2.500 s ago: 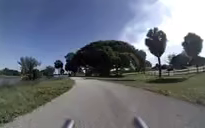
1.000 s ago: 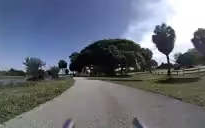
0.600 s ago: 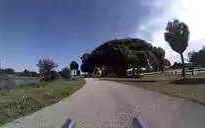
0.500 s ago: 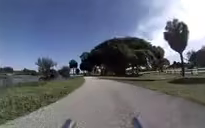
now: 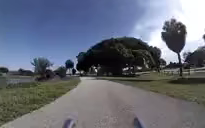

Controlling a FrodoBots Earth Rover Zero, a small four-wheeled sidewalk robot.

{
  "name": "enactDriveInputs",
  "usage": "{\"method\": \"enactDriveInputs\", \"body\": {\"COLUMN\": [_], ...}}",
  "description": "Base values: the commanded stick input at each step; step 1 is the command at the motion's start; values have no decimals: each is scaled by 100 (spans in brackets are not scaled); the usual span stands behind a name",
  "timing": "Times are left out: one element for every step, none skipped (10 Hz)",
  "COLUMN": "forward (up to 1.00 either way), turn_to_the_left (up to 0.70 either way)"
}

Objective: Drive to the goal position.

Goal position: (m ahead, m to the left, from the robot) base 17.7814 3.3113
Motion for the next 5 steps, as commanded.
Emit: {"method": "enactDriveInputs", "body": {"forward": [70,70,70,70,70], "turn_to_the_left": [35,0,0,0,0]}}
